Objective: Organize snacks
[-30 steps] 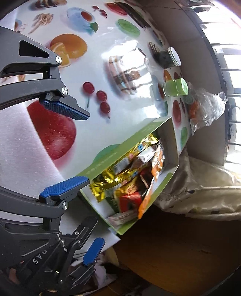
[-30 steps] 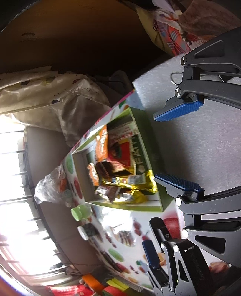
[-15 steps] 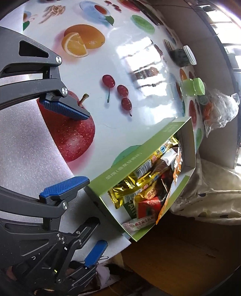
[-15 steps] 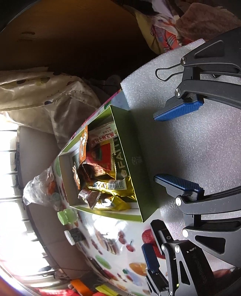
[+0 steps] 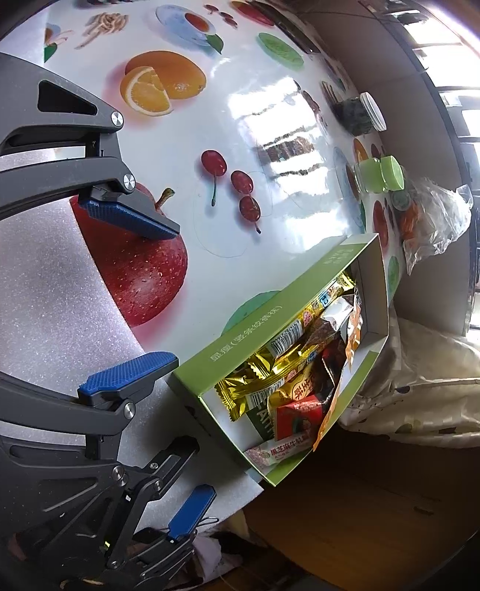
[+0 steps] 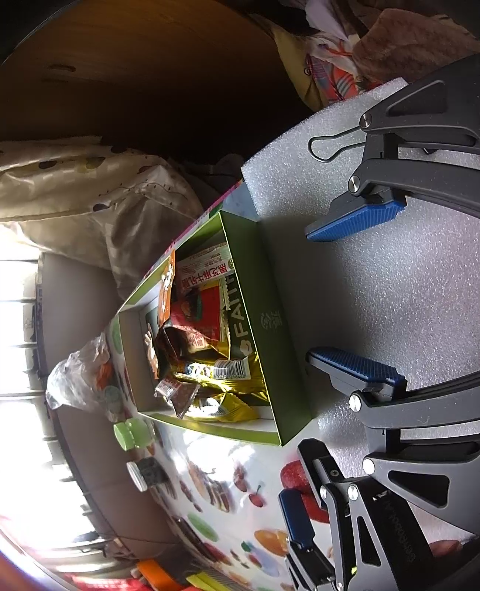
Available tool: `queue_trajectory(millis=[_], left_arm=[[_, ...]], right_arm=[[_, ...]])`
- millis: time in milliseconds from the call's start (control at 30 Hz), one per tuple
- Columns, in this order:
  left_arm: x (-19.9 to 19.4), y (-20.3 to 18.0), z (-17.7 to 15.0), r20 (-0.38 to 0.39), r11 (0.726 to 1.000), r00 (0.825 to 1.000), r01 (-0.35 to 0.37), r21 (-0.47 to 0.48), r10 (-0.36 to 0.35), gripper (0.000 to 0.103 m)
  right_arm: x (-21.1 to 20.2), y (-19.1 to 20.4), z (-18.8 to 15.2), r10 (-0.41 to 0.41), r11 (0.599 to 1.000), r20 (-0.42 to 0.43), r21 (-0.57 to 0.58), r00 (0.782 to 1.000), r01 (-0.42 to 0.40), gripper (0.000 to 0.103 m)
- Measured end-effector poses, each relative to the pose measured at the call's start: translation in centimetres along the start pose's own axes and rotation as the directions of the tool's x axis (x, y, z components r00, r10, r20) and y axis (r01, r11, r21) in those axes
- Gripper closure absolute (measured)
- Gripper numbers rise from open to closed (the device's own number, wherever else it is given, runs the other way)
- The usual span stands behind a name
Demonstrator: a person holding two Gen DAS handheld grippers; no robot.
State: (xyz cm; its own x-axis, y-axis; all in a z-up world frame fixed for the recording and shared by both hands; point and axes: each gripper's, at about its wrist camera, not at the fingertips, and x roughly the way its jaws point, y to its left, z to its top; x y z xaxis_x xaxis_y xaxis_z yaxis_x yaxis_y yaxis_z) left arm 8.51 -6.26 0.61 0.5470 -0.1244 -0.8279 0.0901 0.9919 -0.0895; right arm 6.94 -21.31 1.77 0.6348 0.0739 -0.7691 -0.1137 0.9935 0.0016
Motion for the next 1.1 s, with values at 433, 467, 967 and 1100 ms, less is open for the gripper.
queue_trajectory(millis=[433, 467, 967, 1100], left_arm=[[0.01, 0.12, 0.02, 0.0, 1.0, 1.0, 0.007, -0.014, -0.007, 0.039], [0.01, 0.13, 0.02, 0.0, 1.0, 1.0, 0.009, -0.016, -0.009, 0.039], [-0.1, 0.3, -0.06, 0.004, 1.0, 1.0, 0.013, -0.019, -0.013, 0.039], [-0.1, 0.28, -0.05, 0.004, 1.0, 1.0, 0.012, -0.019, -0.012, 0.039]], right_arm=[[0.01, 0.05, -0.08, -0.001, 1.0, 0.001, -0.001, 1.0, 0.001, 0.043], [0.01, 0.04, -0.11, -0.002, 1.0, 0.002, -0.001, 1.0, 0.002, 0.043], [0.09, -0.17, 0.05, -0.006, 1.0, 0.001, -0.002, 1.0, 0.006, 0.043], [0.08, -0.09, 0.01, -0.004, 1.0, 0.002, -0.001, 1.0, 0.004, 0.043]])
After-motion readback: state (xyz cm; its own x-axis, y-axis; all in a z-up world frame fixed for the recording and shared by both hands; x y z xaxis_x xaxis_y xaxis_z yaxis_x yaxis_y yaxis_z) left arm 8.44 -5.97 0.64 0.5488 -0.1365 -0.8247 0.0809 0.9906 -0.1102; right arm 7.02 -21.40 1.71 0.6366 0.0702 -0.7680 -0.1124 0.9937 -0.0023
